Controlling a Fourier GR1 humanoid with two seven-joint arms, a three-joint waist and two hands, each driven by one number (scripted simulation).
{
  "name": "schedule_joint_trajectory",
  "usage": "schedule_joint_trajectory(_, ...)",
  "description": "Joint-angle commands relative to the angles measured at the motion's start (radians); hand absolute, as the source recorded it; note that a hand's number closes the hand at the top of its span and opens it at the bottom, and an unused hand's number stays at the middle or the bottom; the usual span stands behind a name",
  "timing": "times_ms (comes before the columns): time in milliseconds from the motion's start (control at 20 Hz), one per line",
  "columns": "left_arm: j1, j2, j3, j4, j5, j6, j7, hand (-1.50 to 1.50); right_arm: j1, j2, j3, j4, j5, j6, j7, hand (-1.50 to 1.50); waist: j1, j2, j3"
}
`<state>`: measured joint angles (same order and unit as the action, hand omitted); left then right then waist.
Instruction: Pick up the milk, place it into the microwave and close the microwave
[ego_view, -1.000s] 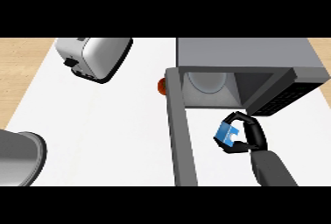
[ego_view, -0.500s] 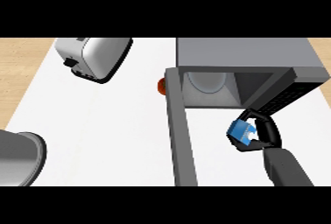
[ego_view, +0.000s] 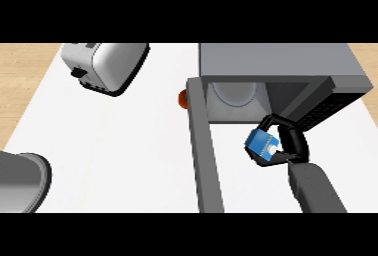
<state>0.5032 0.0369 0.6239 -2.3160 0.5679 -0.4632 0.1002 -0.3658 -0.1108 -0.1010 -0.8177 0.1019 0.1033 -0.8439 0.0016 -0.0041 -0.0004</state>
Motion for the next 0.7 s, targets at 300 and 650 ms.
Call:
schedule_joint_trajectory(300, -0.027, 0.017, 0.059, -0.006, 0.068, -0.021, 0.034, -1.50, -0.063, 0.091, 0.075, -0.216, 0.069, -0.178, 0.266, 1.50, 0.004, 0.002, 0.000)
schedule_joint_trajectory(650, -0.017, -0.034, 0.034, -0.026, 0.039, -0.028, 0.035, -1.50, -0.346, 0.073, 0.047, 0.065, 0.190, -0.339, 0.309, 1.50, 0.026, 0.009, 0.001)
